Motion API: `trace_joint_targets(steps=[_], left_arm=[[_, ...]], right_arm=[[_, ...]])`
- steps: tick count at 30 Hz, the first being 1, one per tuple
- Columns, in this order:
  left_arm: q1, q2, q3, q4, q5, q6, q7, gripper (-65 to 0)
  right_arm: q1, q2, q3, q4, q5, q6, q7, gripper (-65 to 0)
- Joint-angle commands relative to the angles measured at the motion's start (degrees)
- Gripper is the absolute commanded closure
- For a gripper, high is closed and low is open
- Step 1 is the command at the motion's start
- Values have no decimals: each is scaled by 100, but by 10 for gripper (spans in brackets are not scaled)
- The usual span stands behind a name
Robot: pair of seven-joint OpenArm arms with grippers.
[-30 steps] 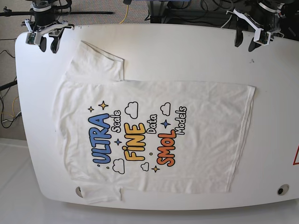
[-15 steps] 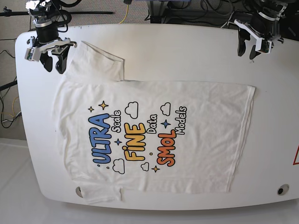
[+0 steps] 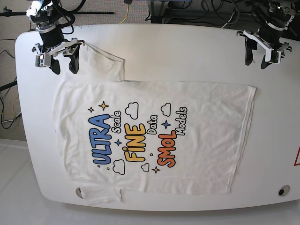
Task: Fold the T-shirt properly
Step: 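Move both grippers in over the shirt's shoulder-side corners, then lower the right gripper and pinch the shirt edge beside the sleeve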
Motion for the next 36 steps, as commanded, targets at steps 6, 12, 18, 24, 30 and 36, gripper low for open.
trace_joint_targets(steps=[6,12,18,24,30,36], left_arm=[[14,-61,-99,212,-31,-24,-137,-323],[9,26,-41,134,-82,15,-162,-311],[-33,59,-49,47,-145,25,-135,-310],[-143,40,-75,-149,-231,27,-50,-311],[-220,0,-16,-274,-143,5,-30,-308],[-236,-32,-17,-312,-126,2,-33,-308]], right_arm=[[-102,188,1,-265,249,-27,42,-398],[110,311,119,-719,562,188,-192,-382],[323,436,194,-1107,631,251,-397,-378],[742,557,416,-1402,505,305,-531,-378],[937,537,622,-1578,520,320,-528,-384],[1023,527,654,-1787,525,373,-528,-384]])
